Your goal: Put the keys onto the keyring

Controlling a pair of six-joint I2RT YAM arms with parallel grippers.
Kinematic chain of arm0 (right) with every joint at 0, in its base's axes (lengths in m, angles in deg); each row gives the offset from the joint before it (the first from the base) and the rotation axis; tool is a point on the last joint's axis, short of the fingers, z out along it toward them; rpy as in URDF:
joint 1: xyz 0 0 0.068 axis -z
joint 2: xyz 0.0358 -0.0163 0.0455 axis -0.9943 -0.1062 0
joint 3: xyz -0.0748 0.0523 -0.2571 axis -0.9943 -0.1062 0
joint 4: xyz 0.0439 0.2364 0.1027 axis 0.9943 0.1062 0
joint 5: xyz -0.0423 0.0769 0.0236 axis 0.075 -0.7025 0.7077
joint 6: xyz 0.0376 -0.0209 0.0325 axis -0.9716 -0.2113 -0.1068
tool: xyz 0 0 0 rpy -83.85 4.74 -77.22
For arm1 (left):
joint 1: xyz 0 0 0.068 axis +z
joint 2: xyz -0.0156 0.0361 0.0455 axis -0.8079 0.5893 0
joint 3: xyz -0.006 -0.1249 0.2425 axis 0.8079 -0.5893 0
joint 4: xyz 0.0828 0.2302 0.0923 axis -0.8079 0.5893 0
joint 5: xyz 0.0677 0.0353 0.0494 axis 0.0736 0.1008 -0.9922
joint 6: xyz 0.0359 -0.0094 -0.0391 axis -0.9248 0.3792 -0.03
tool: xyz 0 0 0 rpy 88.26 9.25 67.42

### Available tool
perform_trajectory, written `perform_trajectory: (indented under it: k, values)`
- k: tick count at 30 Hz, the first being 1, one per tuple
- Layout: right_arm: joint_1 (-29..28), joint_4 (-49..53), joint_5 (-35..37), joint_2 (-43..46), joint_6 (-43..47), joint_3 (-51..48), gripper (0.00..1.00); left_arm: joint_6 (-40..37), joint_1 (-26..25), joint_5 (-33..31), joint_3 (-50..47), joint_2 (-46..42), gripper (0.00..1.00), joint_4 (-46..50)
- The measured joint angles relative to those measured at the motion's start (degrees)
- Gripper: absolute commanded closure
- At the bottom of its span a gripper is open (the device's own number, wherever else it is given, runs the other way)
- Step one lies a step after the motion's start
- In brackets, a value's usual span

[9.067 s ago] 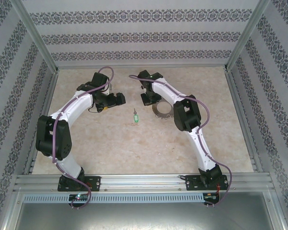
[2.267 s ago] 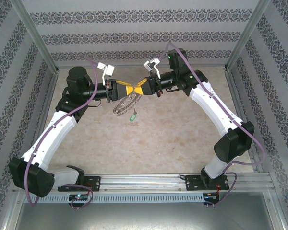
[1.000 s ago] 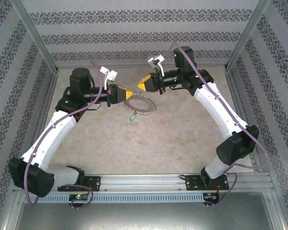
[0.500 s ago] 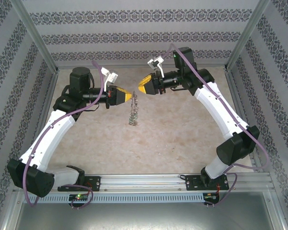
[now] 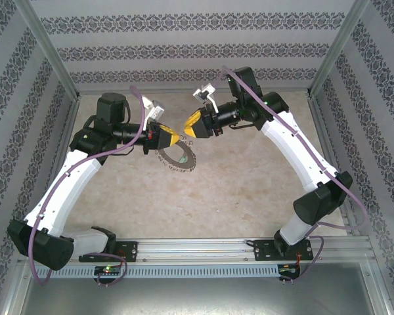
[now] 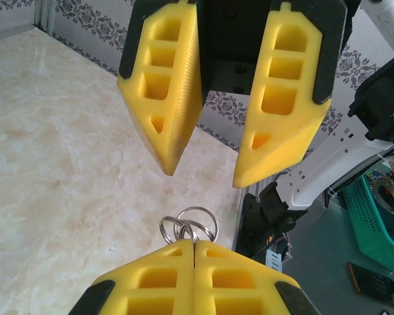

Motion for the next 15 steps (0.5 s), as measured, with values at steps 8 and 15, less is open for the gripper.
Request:
perform_trajectory:
  k: [8,15]
  values:
    - [-2.19,5.55,3.08,-1.03,4.35,0.92,0.68,-0.48,-0.55,0.07,1.09,0.22,1.00,0.85]
    - [-2.93,7.52,3.85,-1.53,5.99,1.86,0.74,-0.66,-1.22,0.09,1.36,0.55,1.00,0.90]
